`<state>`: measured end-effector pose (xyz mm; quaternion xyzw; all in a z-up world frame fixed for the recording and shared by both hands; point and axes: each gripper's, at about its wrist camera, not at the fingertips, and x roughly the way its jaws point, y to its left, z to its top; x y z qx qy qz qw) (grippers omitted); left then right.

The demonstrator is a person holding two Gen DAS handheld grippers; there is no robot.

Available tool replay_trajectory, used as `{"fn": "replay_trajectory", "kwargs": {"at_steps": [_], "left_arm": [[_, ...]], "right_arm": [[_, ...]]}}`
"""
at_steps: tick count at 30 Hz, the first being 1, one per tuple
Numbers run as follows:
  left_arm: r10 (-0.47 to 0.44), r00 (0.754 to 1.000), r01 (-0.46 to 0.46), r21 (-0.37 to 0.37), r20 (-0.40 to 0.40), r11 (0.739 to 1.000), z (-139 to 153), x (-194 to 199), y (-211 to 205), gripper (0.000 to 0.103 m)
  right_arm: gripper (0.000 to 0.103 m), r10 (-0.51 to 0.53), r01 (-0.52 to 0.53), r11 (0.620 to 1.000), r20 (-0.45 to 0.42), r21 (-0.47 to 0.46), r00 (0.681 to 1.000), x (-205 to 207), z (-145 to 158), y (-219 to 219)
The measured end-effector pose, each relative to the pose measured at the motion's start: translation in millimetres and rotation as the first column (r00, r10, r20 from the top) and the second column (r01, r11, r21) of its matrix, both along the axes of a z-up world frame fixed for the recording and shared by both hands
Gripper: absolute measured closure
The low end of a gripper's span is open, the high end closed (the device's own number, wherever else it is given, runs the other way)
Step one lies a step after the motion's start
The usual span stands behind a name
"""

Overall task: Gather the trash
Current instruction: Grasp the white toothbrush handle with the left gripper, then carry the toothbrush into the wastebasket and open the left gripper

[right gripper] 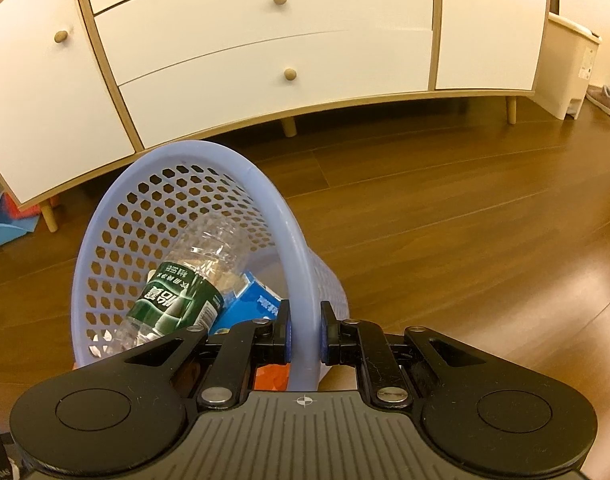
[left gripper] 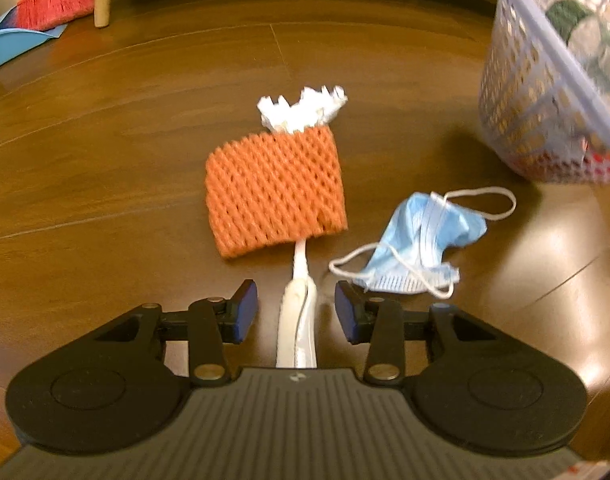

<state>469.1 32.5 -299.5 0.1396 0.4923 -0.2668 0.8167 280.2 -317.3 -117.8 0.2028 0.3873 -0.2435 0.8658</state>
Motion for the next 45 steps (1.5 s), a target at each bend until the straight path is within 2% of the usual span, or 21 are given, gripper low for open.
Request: {"fn": "replay_trajectory", "kwargs": {"at_steps": [2,3,4,19,28,37,45], "left_arm": [[0.000,1.000,0.000,0.012,-0.007,1.000,-4,-1,-1,0.074],[-0.007,1.000,0.007,0.012,-0.013,1.000,-5,-2,-1,0.084],[-0.013,1.000,0.013,0.019,-0.020,1.000,-6,-2,-2,0.087],[-0.081,0.993,0.086,0.056,-0.081,0.995,5,-42,28,0.087],[-0.090,0.995,0.091,0.020,-0.049,0.996,41,-64,44,0.087],[-0.130,0.991,0.132,-0.061,0.040,0.989,105,-78,31,0.087],[-0.149,0.986,0.154,-0.058,0.074,0.986,137,-87,20,0.087]], "right_arm": [[0.094,-0.004,0.004,1.000,0.000,0.004,1.000,0,-1,-1],[0.094,-0.005,0.005,1.000,-0.001,0.006,1.000,0,-1,-3],[0.094,-0.007,0.007,1.000,-0.002,0.008,1.000,-1,-1,-4],[0.094,0.014,-0.014,1.000,-0.027,0.020,1.000,-3,0,-1],[0.094,0.023,-0.021,0.999,-0.053,0.038,0.998,-5,2,-2],[0.094,0.062,-0.058,0.997,-0.080,0.053,0.995,-11,6,0],[0.094,0.065,-0.057,0.995,-0.098,0.079,0.993,-7,4,-11]]}}
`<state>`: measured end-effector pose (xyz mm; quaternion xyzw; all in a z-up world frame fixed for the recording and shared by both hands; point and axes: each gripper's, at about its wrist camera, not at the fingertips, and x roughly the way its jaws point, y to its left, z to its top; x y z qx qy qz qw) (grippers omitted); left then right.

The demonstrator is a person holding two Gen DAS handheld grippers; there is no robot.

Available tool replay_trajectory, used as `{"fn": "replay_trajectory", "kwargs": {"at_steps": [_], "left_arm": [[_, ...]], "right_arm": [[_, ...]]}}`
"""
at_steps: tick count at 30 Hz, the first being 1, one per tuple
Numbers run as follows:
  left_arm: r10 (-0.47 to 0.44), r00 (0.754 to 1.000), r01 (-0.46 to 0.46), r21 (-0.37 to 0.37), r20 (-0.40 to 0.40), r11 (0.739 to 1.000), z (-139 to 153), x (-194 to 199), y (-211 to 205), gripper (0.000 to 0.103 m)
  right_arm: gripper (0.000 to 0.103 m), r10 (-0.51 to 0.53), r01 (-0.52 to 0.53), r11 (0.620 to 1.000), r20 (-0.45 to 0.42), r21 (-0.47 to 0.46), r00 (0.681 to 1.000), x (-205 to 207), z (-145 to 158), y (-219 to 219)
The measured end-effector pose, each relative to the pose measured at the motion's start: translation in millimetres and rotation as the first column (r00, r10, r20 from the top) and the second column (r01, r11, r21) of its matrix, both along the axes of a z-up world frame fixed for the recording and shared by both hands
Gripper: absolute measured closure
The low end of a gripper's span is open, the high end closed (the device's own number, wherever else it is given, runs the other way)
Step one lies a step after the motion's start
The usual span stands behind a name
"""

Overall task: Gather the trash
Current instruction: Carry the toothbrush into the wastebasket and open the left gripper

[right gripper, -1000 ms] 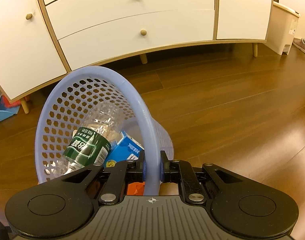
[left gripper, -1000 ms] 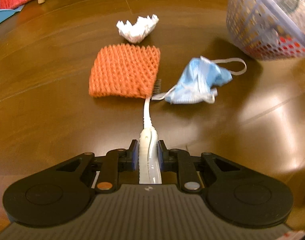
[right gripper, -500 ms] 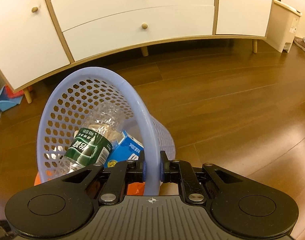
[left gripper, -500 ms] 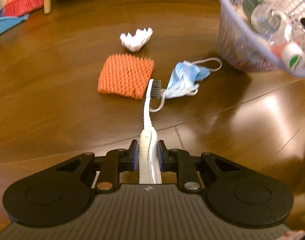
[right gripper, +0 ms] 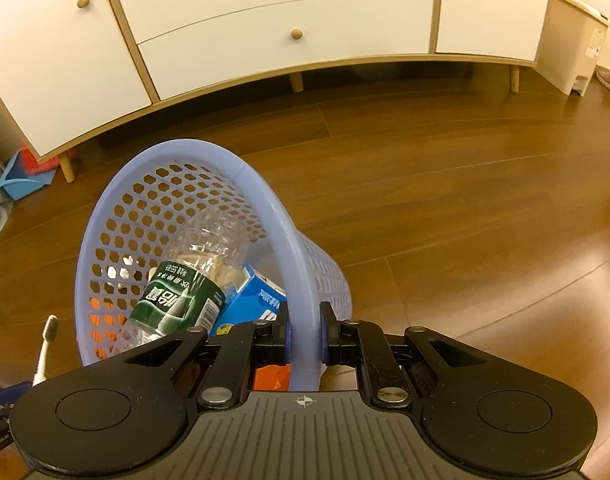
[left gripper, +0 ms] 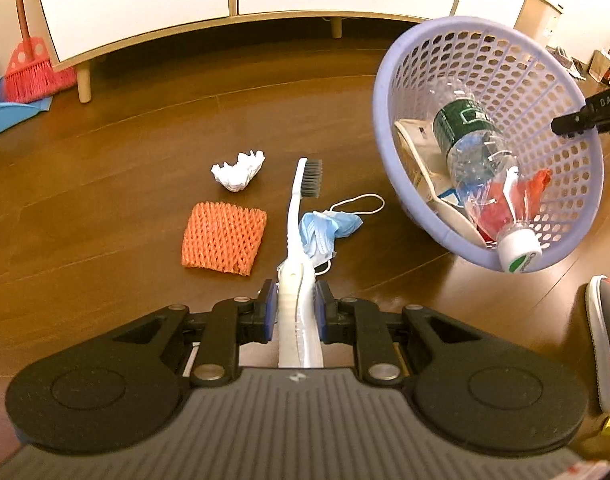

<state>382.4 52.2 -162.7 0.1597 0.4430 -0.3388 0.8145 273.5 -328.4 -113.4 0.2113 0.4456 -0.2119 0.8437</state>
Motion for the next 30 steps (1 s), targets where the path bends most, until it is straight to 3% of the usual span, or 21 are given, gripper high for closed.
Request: {"fn": "replay_trajectory", "kwargs": {"at_steps": [10,30], "left_arm": [[0.008,1.000,-0.007,-0.012,0.005,1.000,16,3,-7,0.087],[-0.139,0.990,0.141,-0.150,0.029,0.978,43,3,-101,0.087]], "right_arm": [[0.094,-0.016,0.016,1.000,0.001,0.010,1.000,13,-8,-2],[0.094,-0.018,0.018,1.000,0.009,0.018,1.000,-3,-8,0]]}}
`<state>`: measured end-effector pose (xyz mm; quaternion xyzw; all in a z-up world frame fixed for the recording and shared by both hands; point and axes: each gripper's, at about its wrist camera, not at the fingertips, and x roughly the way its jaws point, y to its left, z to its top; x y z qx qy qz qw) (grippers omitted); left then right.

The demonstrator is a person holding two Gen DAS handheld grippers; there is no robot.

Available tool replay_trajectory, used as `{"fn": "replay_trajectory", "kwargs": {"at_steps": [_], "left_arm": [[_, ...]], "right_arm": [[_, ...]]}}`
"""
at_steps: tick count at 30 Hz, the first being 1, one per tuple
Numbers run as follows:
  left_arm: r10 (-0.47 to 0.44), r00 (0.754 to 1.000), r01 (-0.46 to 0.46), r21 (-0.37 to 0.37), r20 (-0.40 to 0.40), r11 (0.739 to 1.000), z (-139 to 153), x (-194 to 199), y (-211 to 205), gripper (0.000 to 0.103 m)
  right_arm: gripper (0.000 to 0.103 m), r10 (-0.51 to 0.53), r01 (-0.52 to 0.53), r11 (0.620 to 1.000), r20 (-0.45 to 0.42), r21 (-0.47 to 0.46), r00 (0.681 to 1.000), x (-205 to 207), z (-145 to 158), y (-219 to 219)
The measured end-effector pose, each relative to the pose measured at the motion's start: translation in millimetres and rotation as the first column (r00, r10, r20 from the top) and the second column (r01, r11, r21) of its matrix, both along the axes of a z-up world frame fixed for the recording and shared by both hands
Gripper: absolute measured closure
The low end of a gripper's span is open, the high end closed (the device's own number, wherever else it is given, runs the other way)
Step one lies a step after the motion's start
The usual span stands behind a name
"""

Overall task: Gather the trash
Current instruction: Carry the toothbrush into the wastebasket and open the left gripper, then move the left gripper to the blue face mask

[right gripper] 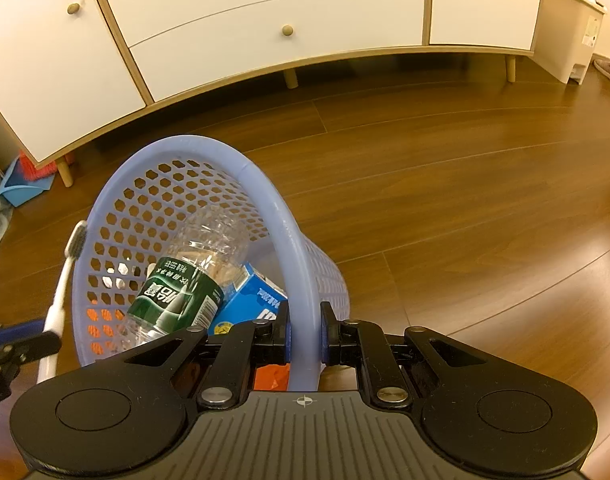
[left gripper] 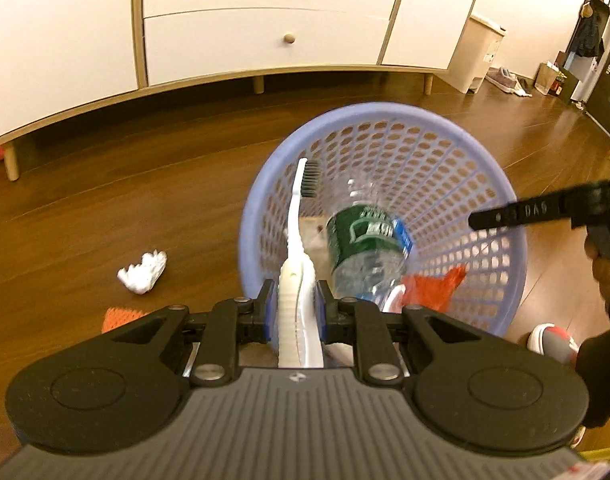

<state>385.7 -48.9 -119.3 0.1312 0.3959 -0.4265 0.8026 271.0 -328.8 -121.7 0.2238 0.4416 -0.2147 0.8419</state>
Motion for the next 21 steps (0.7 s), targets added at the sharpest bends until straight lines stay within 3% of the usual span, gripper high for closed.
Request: {"fn": "replay_trajectory", "kwargs": {"at_steps": [5,9,15,21], "left_arm": [[0.014,1.000,-0.014,-0.012,-0.010,1.000,-3,11,-23,0.087],[0.025,1.000,-0.025,-0.028,-0.006,0.999,-2,13,-23,0.073],[0.073,0.997,-0.073,-0.038,-0.004,0.997,-5,23,8,0.073],[0.151,0.988,-0.151,0.005,-0.007,0.988,-22,38,45,0.073]], "right_arm": [[0.094,-0.010,0.010,1.000,-0.002,0.005,1.000,0,2,0],[0.094,-0.010,0.010,1.000,-0.002,0.005,1.000,0,3,0],[0.094,-0.017,0.017,1.000,-0.004,0.011,1.000,0,3,-2],[0.094,-0.025,0.025,1.000,-0.006,0.017,1.000,1,3,-3]]}}
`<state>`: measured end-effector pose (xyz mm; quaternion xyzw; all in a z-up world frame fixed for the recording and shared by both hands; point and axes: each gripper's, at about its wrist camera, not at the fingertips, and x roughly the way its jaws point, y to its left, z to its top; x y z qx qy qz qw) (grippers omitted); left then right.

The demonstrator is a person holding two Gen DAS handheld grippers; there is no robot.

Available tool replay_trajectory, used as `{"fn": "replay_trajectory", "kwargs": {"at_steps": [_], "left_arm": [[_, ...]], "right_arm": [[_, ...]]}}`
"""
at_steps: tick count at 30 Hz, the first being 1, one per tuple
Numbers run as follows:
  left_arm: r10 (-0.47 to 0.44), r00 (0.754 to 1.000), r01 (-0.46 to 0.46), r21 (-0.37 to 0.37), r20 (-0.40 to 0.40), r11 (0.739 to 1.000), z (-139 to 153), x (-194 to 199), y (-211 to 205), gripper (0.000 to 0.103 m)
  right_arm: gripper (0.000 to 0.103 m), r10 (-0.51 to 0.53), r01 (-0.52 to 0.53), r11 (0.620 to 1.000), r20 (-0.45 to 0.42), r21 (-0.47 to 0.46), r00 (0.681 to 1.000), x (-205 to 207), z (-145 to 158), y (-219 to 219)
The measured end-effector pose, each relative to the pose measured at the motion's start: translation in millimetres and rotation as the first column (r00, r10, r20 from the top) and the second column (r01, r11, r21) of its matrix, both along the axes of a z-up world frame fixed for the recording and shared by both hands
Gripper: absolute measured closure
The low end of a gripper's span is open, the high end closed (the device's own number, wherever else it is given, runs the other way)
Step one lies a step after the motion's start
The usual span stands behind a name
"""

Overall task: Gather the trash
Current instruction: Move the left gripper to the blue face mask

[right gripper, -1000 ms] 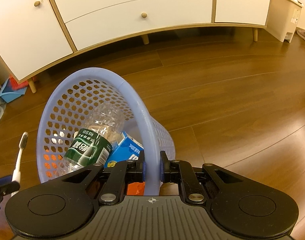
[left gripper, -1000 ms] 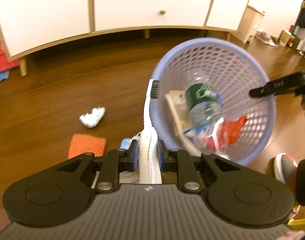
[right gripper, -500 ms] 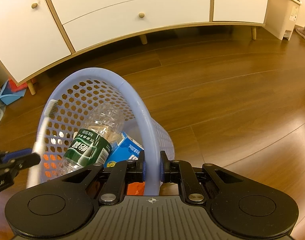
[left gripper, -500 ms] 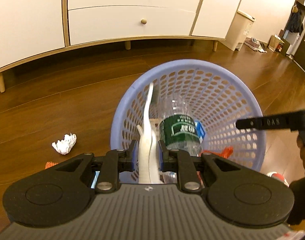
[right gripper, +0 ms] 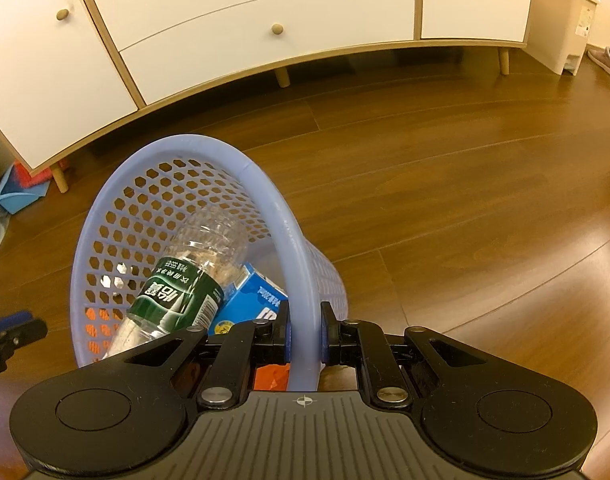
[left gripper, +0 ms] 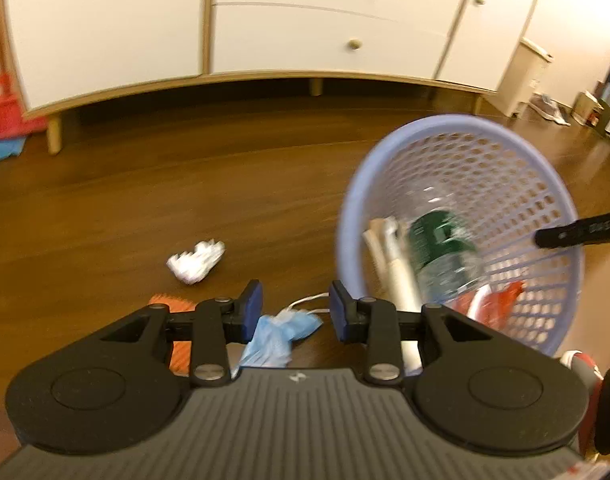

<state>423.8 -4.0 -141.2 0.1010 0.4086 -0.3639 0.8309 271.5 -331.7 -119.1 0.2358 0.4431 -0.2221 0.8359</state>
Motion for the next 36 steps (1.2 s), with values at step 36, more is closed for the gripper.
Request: {"fn": "replay_trajectory", "kwargs": {"at_steps": [36], "left_arm": [[-0.036,0.997,0.045,0.154,-0.066,0.987,-90,-3,28,0.072]], "right_arm": [[0.094,-0.030,0.030,0.999,-0.004,-0.033,1.000,-6,7,-16]]}}
